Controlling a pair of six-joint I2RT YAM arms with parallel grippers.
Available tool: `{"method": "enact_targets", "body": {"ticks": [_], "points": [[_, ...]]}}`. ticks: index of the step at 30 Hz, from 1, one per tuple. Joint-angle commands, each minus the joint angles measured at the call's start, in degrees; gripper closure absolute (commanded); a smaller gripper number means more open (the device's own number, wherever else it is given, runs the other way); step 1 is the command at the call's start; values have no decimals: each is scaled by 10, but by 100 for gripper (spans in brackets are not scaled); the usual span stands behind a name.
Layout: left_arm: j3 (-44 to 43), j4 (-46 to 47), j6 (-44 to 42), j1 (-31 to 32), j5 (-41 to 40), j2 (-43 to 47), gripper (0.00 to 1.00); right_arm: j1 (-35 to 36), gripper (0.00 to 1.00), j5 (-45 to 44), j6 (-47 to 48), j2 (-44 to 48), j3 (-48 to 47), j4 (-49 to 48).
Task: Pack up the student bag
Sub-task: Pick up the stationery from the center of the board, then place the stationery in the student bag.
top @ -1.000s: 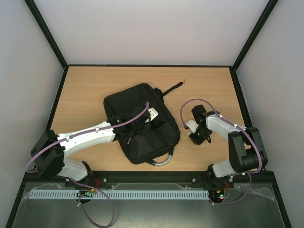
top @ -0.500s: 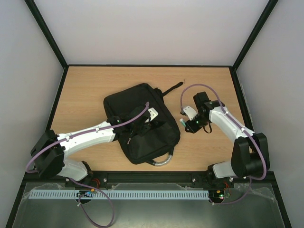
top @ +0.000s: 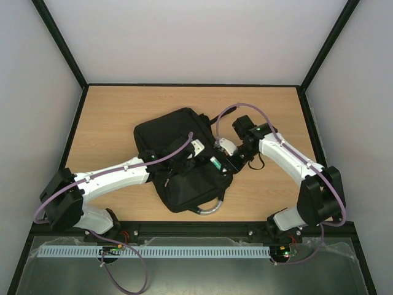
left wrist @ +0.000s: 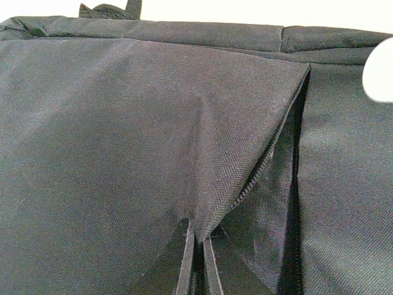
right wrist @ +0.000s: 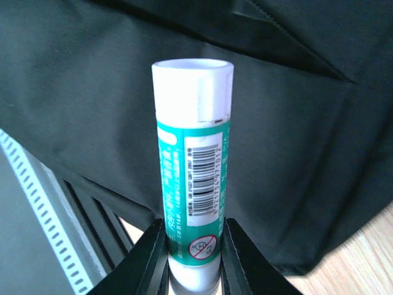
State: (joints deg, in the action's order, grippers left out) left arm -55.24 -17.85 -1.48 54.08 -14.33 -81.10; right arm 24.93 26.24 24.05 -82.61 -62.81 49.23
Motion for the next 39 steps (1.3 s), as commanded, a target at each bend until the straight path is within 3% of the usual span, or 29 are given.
{"method": "enact_targets", "body": {"ticks": [1, 19, 34, 39], "points": [[-17, 7, 2, -3, 0, 3, 97, 34, 99, 66, -11, -30, -19, 48], [-15, 9, 2, -4, -1, 5, 98, 75, 96, 104, -86, -151, -97, 16], [-16, 8, 2, -4, 4, 4, 98, 76, 92, 73, -134, -162, -99, -50], [-16, 8, 2, -4, 2, 5, 98, 76, 85, 72, -137, -168, -104, -57]]}}
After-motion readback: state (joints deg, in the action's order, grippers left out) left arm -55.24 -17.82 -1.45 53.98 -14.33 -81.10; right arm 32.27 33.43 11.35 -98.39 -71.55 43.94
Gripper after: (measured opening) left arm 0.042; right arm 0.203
